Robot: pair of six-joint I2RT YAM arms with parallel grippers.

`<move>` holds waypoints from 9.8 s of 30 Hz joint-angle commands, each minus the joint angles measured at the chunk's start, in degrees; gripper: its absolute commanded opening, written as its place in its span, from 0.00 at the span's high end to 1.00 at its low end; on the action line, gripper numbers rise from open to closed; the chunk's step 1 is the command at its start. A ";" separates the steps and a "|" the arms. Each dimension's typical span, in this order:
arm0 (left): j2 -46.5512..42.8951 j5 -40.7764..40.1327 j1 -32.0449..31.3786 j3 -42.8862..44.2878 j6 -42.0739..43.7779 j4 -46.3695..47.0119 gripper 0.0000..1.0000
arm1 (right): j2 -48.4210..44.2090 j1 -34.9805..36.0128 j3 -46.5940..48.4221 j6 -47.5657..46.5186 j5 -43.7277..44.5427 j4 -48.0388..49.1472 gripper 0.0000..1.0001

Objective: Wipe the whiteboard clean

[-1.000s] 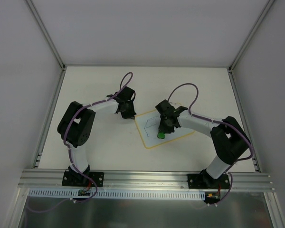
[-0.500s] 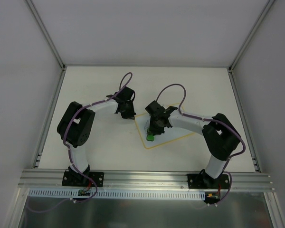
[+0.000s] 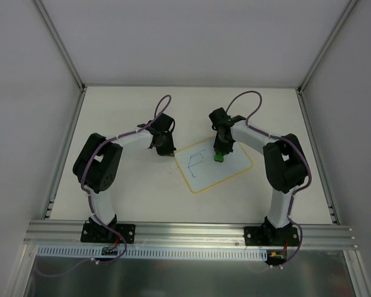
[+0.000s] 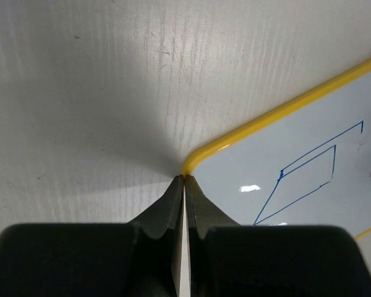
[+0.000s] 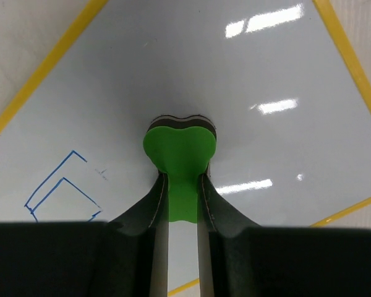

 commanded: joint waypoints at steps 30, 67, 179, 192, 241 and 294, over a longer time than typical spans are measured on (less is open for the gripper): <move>-2.48 -0.99 0.23 -2.80 -0.49 -2.49 1.00 | 8.42 -2.86 11.06 -4.09 1.02 -8.82 1.00; -4.41 -1.34 3.04 -3.86 -2.51 -2.40 1.00 | -4.04 12.00 -9.76 -5.77 -1.62 -5.40 1.00; -15.93 -16.63 -11.90 -11.50 3.11 -10.22 0.25 | -6.16 1.71 -17.67 -8.66 -12.52 9.54 1.00; -14.70 -19.70 -11.20 -10.71 5.40 -10.40 0.40 | -5.81 1.79 -17.94 -8.75 -13.04 9.80 1.00; -16.62 -7.32 -10.49 -19.76 -1.80 -16.28 1.00 | -3.88 1.62 -17.41 -6.82 -9.44 8.04 1.00; -9.94 -14.61 -2.60 -14.04 1.17 -19.89 1.00 | -4.05 1.18 -17.94 -6.64 -9.35 8.04 1.00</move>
